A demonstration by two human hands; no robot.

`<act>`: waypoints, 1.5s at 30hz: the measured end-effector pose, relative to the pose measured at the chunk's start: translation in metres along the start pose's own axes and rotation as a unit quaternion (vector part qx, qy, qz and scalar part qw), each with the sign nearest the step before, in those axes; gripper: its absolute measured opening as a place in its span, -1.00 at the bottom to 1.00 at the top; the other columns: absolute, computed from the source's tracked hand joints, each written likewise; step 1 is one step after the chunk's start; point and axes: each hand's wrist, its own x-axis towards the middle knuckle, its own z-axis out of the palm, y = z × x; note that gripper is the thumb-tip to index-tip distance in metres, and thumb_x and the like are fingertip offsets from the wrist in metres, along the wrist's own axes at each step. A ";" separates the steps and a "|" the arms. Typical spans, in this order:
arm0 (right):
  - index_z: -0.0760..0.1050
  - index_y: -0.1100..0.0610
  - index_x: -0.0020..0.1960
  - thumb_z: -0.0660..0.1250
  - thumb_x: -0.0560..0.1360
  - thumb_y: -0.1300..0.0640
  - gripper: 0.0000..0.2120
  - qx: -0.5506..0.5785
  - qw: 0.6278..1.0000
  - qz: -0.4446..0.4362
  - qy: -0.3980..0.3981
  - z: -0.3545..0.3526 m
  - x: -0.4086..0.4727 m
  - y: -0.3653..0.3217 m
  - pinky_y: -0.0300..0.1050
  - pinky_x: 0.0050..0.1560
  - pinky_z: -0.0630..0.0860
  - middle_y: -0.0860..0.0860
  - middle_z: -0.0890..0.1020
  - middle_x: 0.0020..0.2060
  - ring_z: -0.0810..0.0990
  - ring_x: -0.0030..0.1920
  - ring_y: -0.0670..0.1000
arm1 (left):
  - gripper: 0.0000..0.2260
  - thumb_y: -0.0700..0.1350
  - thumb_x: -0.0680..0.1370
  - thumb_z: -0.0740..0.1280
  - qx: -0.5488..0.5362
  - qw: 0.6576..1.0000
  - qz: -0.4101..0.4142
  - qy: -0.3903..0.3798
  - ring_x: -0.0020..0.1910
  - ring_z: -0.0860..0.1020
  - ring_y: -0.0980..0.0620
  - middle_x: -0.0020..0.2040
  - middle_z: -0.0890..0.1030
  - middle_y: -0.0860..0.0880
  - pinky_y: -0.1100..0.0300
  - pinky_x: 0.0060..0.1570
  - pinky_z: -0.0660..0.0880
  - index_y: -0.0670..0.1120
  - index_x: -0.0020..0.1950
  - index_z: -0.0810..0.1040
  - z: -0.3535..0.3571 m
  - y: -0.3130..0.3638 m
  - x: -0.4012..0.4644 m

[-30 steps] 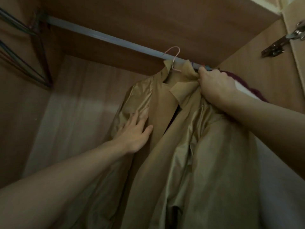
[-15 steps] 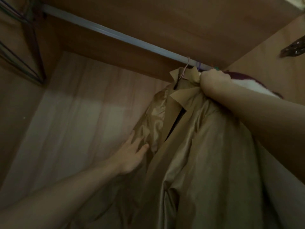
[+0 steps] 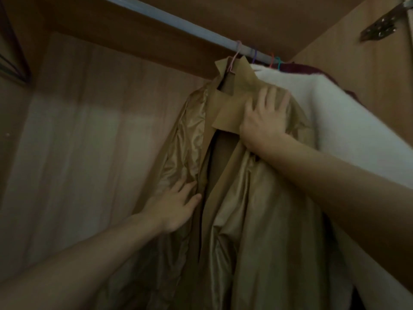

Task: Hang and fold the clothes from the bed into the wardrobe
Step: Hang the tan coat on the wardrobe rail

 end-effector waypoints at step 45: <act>0.15 0.12 0.52 0.21 0.58 -0.01 -0.43 0.410 0.835 -0.154 -0.332 -0.108 -0.526 0.107 -0.09 0.47 0.10 0.06 0.14 0.53 0.13 0.50 0.05 | -0.45 0.22 0.62 0.05 0.144 0.980 -0.081 -0.107 0.58 -0.11 0.03 0.61 -0.13 0.06 -0.10 0.52 -0.01 0.10 0.59 0.06 0.030 0.173 -0.469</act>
